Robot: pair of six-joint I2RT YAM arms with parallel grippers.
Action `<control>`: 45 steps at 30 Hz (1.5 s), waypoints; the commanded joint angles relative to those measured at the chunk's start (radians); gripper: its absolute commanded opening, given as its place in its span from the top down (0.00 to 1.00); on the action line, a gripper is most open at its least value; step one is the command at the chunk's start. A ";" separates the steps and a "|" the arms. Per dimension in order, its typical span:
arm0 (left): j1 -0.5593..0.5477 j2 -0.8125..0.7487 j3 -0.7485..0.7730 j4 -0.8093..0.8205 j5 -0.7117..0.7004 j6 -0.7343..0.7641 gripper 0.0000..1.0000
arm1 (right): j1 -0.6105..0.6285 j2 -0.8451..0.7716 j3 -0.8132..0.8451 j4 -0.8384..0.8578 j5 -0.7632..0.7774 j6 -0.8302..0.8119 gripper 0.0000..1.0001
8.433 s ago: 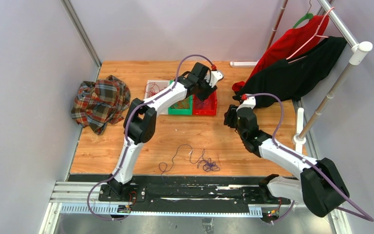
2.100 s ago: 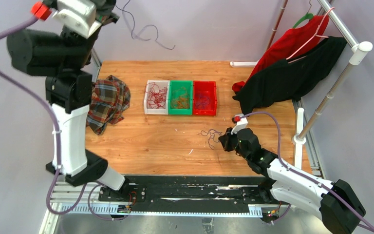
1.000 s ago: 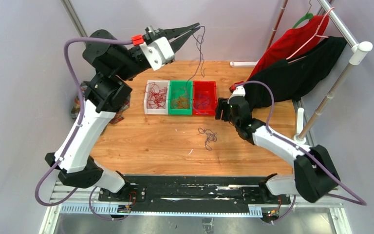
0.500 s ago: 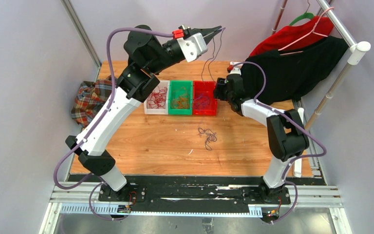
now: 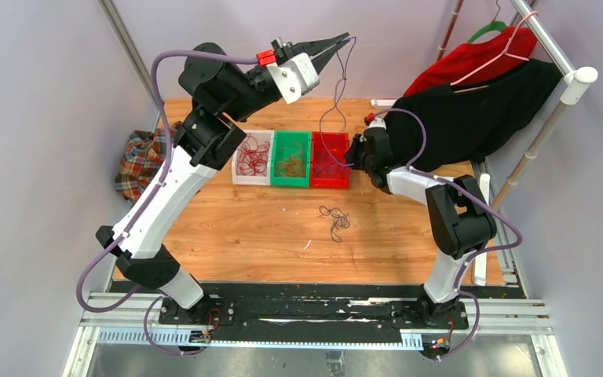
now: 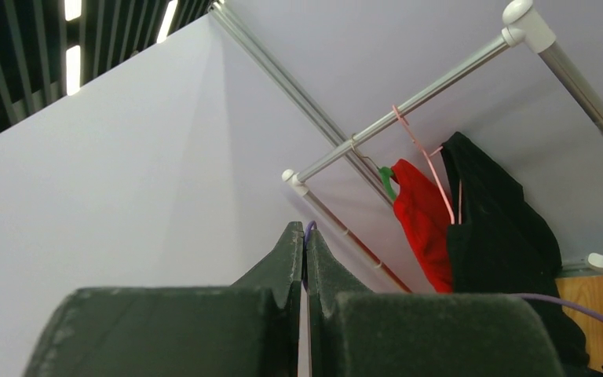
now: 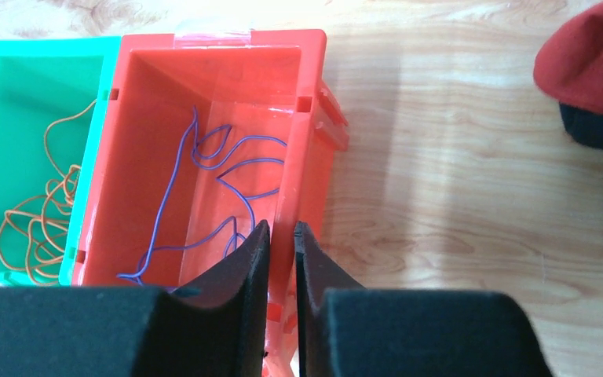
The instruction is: Untangle the cables
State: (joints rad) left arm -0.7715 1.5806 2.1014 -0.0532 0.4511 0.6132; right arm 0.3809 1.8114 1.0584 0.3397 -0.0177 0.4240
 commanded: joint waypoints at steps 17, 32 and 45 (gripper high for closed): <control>-0.014 -0.080 -0.158 0.043 -0.026 0.028 1.00 | 0.145 -0.171 -0.215 0.004 -0.016 0.143 0.82; -0.015 -0.095 -0.276 0.064 -0.051 0.066 1.00 | 0.164 -0.269 -0.262 -0.057 0.033 0.160 0.80; -0.015 -0.099 -0.395 0.104 -0.098 0.122 1.00 | 0.120 -0.365 -0.367 0.007 -0.023 0.213 0.47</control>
State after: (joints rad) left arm -0.7765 1.5059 1.7580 0.0071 0.3779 0.7086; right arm 0.5255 1.4979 0.7475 0.3077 0.0017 0.5995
